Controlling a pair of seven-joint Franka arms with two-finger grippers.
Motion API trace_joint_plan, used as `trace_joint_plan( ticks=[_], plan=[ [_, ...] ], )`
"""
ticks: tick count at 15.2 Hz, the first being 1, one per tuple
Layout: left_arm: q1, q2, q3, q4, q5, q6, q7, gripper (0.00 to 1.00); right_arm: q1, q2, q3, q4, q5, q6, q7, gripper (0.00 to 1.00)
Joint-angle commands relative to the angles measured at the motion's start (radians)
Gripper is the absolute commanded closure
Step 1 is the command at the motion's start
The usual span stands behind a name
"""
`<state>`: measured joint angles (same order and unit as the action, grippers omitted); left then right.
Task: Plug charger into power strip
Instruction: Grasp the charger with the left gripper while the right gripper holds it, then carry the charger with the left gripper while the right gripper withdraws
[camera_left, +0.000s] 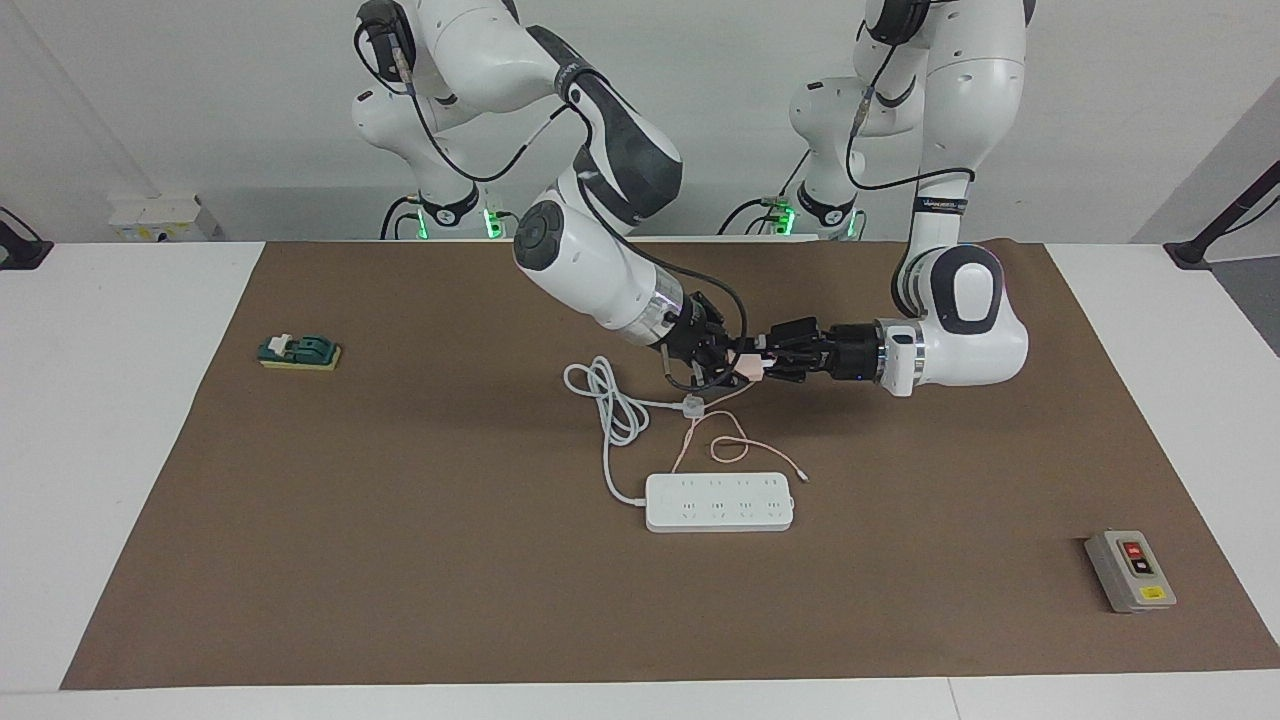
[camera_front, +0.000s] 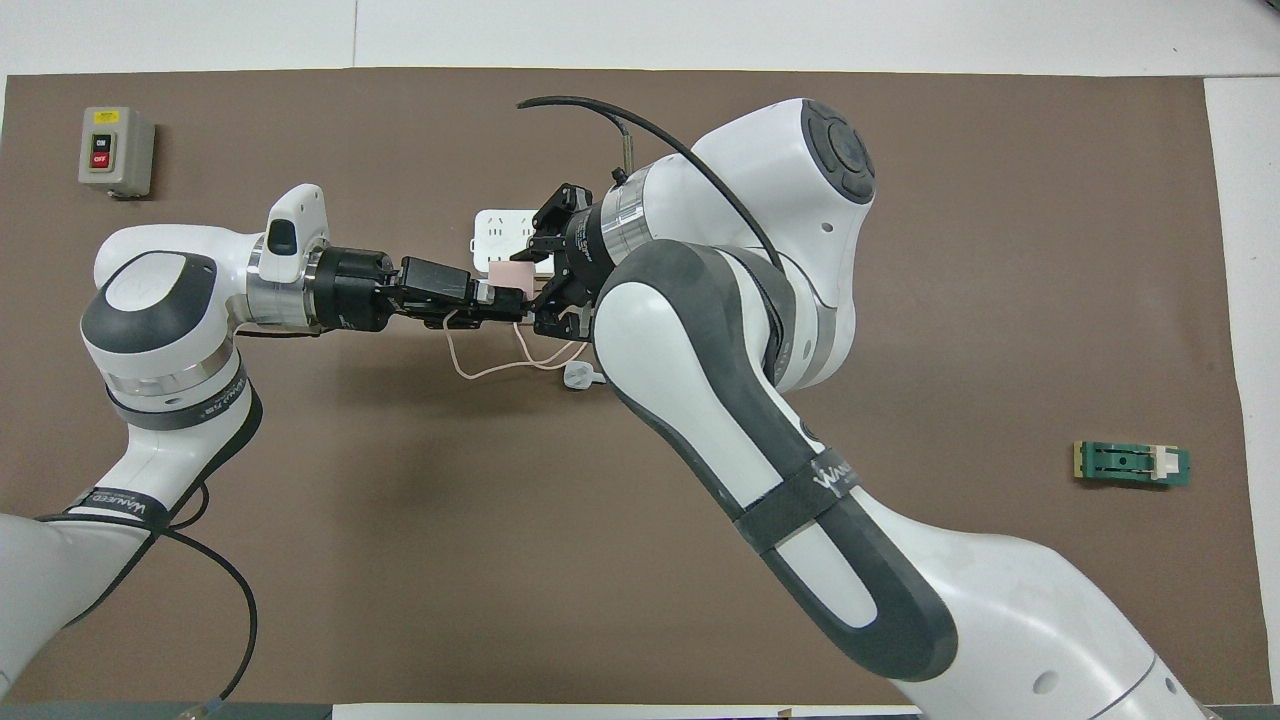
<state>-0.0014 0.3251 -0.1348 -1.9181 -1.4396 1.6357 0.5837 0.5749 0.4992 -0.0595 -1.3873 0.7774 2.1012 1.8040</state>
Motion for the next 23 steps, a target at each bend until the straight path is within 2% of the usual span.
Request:
trace_joint_plan(
  ticks=[1,4,6,8,10,12,16,18,21,23],
  plan=[
    [0.044,-0.014,0.004,0.029,0.019,-0.011,0.022,1.00,0.008,0.005,0.000,0.005,-0.033,0.019,0.046,0.00],
    [0.102,-0.009,0.004,0.123,0.183,-0.013,0.022,1.00,-0.009,-0.005,-0.011,0.007,-0.035,-0.001,0.046,0.00],
    [0.123,-0.006,0.006,0.189,0.299,-0.002,0.024,1.00,-0.062,-0.016,-0.013,0.014,-0.037,-0.029,0.044,0.00],
    [0.118,0.015,0.004,0.273,0.480,0.006,0.027,1.00,-0.122,-0.059,-0.014,0.014,-0.041,-0.064,0.040,0.00],
    [0.094,0.029,0.003,0.315,0.627,0.036,0.024,1.00,-0.200,-0.093,-0.014,0.016,-0.055,-0.101,0.031,0.00],
    [0.045,0.041,0.004,0.350,0.732,0.045,0.027,1.00,-0.282,-0.106,-0.013,0.025,-0.075,-0.163,-0.021,0.00],
    [-0.092,0.064,0.001,0.375,1.068,0.226,0.077,1.00,-0.385,-0.136,-0.014,0.027,-0.121,-0.303,-0.219,0.00],
    [-0.138,0.074,0.003,0.373,1.148,0.308,0.094,1.00,-0.411,-0.153,-0.014,0.031,-0.197,-0.366,-0.328,0.00],
    [-0.178,0.083,0.003,0.370,1.281,0.418,0.117,1.00,-0.457,-0.154,-0.013,0.091,-0.289,-0.489,-0.538,0.00],
    [-0.201,0.086,0.003,0.370,1.393,0.455,0.169,1.00,-0.481,-0.153,-0.014,0.111,-0.351,-0.545,-0.693,0.00]
  ],
)
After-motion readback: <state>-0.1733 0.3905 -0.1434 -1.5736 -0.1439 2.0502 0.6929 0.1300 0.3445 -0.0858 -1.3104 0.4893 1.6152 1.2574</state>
